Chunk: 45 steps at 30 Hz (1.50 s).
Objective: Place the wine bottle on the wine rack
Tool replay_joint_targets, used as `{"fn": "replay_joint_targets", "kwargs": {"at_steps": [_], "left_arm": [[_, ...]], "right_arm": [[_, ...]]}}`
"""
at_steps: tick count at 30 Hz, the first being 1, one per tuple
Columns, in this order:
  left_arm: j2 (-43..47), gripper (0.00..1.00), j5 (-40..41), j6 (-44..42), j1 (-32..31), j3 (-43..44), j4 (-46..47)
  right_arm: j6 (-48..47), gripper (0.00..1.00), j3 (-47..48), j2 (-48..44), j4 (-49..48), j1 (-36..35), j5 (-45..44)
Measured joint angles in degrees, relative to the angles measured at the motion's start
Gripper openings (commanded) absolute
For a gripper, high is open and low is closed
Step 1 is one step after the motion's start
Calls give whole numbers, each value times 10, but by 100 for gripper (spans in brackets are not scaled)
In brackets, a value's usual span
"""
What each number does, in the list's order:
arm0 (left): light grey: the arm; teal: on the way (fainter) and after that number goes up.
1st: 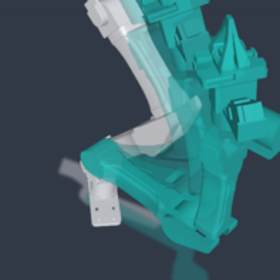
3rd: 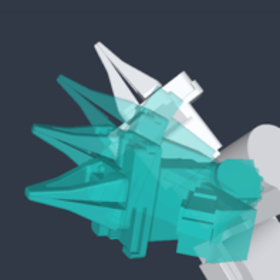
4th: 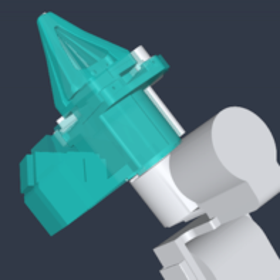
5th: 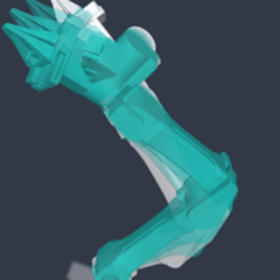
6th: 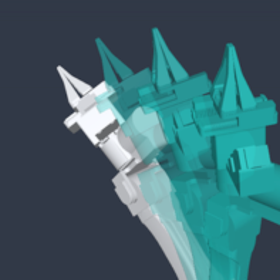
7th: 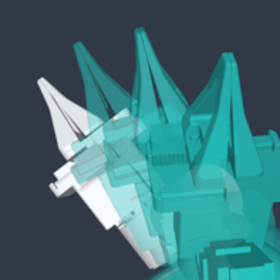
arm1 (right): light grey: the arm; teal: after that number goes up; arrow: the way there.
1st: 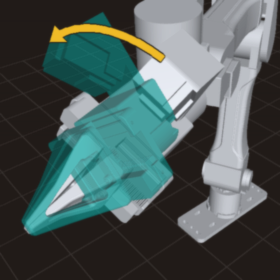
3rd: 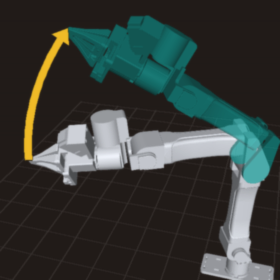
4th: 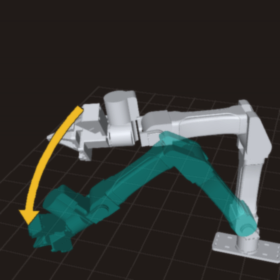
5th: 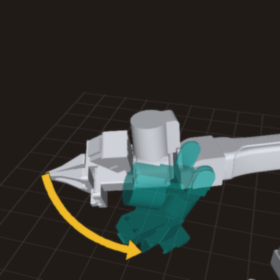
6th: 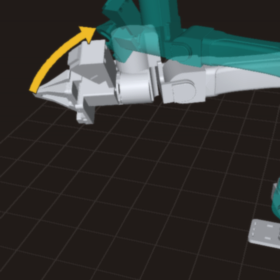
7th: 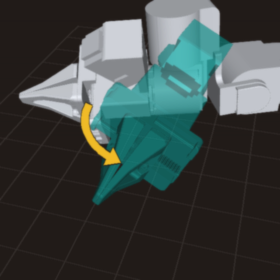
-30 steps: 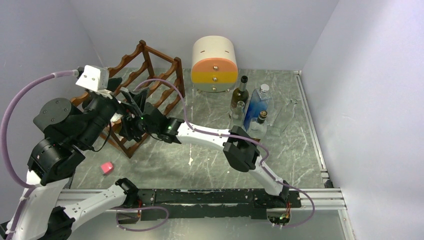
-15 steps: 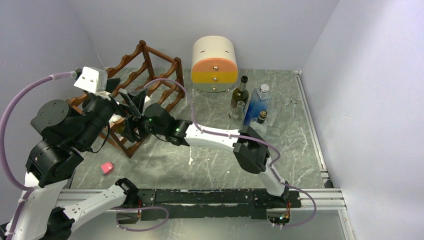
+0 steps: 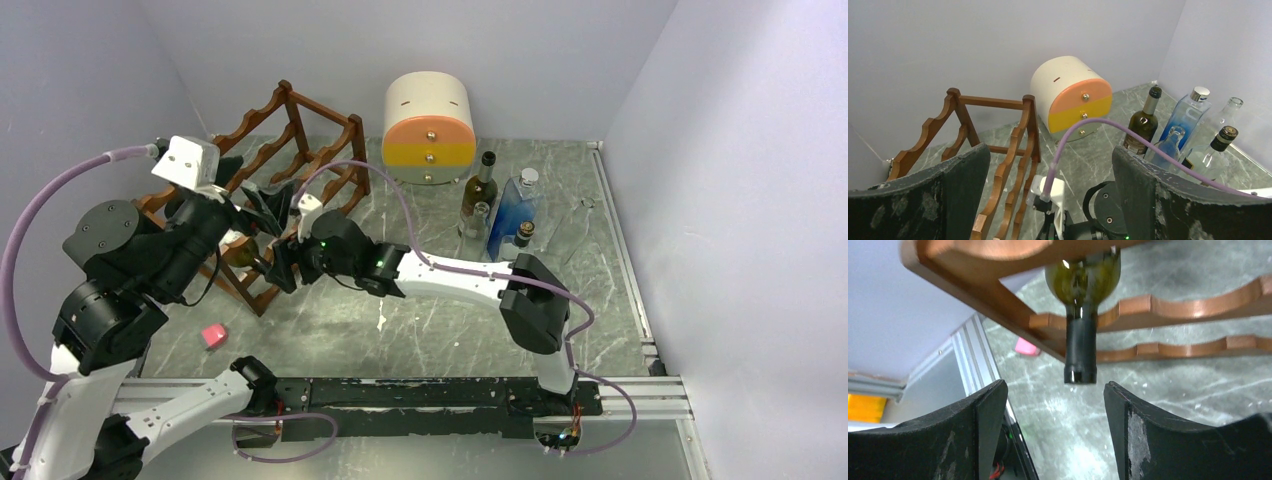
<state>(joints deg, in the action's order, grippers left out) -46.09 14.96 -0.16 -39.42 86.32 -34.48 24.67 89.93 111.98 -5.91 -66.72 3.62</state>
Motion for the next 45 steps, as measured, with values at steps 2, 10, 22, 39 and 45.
{"fn": "replay_joint_targets", "kwargs": {"at_steps": [2,10,22,39,45], "left_arm": [[4,95,0,0,0,-6,3],[4,95,-5,2,0,-17,3],[-1,95,-14,6,0,-25,1],[-3,95,-17,15,0,-28,-6],[-1,95,-2,58,0,-28,-14]], "right_arm": [[0,72,-11,0,9,0,11],[2,56,-1,30,33,0,38],[2,33,60,106,54,0,46],[13,73,6,66,36,1,19],[15,73,-78,-59,65,3,-23]]}}
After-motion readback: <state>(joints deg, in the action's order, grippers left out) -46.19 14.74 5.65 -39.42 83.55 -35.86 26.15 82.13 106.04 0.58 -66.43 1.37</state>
